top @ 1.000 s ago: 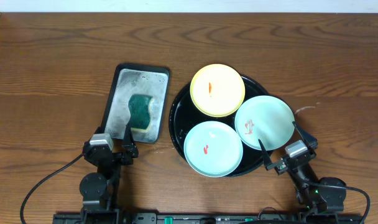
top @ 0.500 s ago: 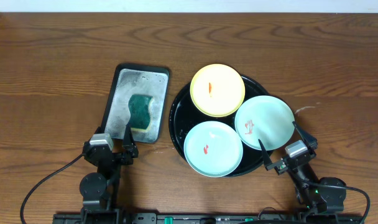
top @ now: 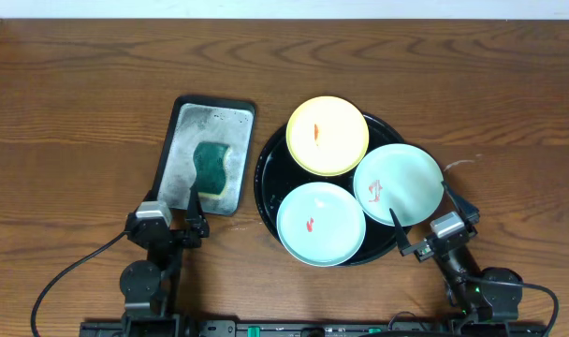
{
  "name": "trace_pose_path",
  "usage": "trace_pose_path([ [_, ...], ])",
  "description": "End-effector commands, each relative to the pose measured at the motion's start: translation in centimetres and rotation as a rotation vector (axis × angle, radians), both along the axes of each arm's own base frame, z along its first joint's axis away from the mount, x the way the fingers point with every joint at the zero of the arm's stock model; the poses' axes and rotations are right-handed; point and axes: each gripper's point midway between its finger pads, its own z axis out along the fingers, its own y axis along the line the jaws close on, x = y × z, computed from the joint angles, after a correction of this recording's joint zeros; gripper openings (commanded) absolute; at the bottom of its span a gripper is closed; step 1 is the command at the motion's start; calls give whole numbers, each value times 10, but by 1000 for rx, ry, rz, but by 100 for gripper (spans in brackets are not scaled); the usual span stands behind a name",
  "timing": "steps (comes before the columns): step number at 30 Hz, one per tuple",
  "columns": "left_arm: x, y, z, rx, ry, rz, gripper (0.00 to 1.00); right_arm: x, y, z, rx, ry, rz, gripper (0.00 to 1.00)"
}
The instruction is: Clean dirty plates on tray and stack at the side
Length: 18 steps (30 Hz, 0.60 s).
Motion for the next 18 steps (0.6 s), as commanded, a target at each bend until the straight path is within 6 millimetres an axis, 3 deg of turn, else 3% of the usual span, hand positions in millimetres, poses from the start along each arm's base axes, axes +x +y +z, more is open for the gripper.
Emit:
trace_pose_path([
  [1, -1, -23, 13, -15, -57, -130, 82, 1, -4, 3, -10, -20, -18, 99],
  [9, -12, -30, 79, -52, -245, -177, 82, -7, 5, 43, 193, -85, 55, 99],
  [13, -24, -39, 121, -44, -282, -231, 82, -18, 8, 81, 197, -143, 84, 99],
  [18, -24, -46, 153, -56, -176, -271, 82, -28, 14, 125, 169, -80, 111, 99],
])
